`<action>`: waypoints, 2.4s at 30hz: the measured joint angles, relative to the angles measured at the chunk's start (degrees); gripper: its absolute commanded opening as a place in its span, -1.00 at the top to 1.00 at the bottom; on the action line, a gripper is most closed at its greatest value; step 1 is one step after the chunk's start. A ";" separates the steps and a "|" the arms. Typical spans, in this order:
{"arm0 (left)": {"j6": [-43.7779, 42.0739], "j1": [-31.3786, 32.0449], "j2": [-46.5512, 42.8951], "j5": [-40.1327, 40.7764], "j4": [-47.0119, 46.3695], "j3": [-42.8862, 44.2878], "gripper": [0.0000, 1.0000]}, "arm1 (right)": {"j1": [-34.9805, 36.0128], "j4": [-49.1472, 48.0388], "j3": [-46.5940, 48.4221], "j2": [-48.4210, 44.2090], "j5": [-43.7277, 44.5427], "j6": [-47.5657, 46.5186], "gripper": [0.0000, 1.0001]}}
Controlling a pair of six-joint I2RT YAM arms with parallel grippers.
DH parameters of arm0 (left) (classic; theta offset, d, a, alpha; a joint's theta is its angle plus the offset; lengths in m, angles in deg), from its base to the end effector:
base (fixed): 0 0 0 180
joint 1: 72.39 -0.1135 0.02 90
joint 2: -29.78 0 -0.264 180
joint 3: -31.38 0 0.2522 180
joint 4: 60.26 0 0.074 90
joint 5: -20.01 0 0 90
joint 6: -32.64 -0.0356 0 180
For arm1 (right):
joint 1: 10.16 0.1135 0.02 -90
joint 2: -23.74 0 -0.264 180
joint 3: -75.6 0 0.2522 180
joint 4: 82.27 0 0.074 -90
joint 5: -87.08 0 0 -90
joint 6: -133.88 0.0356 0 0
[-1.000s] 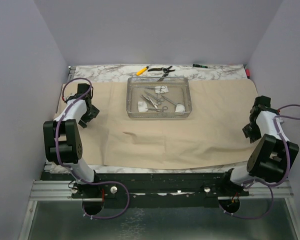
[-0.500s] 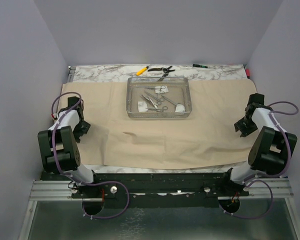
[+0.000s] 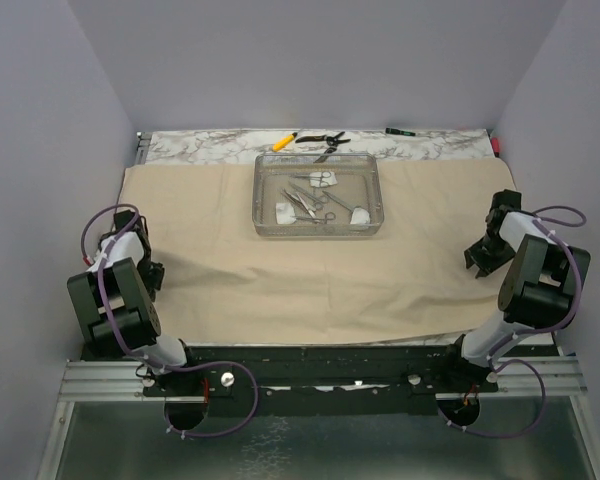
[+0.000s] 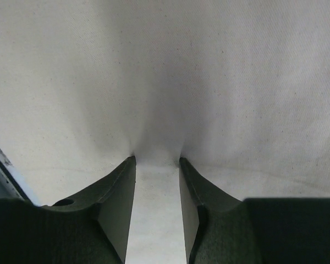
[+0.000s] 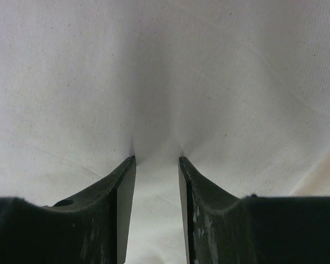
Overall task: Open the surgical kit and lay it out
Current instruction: Open the surgical kit at the center of the board, then smooth out the surgical kit at the center of the board.
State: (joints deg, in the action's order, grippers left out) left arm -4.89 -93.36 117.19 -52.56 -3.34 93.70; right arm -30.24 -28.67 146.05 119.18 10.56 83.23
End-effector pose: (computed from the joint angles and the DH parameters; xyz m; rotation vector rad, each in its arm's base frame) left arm 0.2310 0.1000 0.1634 -1.7603 2.3080 0.3732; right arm 0.2743 -0.1091 0.1633 1.4636 2.4954 -0.2887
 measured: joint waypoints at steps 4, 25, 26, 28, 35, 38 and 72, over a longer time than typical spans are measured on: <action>1.18 -3.41 -1.11 0.92 3.17 -0.87 0.24 | 0.13 0.17 0.07 0.24 1.07 0.17 0.23; -8.28 -1.16 -1.79 -0.94 3.34 16.94 0.02 | 1.95 2.89 9.16 0.02 4.28 -3.08 0.01; -9.09 -0.04 -0.98 -1.88 1.92 18.34 0.00 | 2.45 2.03 11.69 0.59 3.34 -4.26 -0.07; -11.23 2.25 1.46 -3.89 -0.63 21.55 -0.06 | 3.19 -0.31 16.46 2.45 1.75 -6.58 -0.19; -21.00 10.03 20.74 -7.93 -6.29 40.61 -0.34 | 5.09 -5.31 32.22 16.83 -4.22 -15.34 -0.44; -25.31 12.66 28.55 -8.61 -7.26 48.74 -0.36 | 6.05 -5.77 37.11 22.18 -5.75 -18.91 -0.55; -33.57 25.38 52.46 -8.83 -10.49 71.47 0.15 | 14.93 -7.02 55.17 39.82 -10.21 -31.95 -0.43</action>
State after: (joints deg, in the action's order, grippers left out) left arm -38.46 -67.99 169.65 -61.39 -13.83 165.17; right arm -15.31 -35.69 201.22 159.00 0.35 51.27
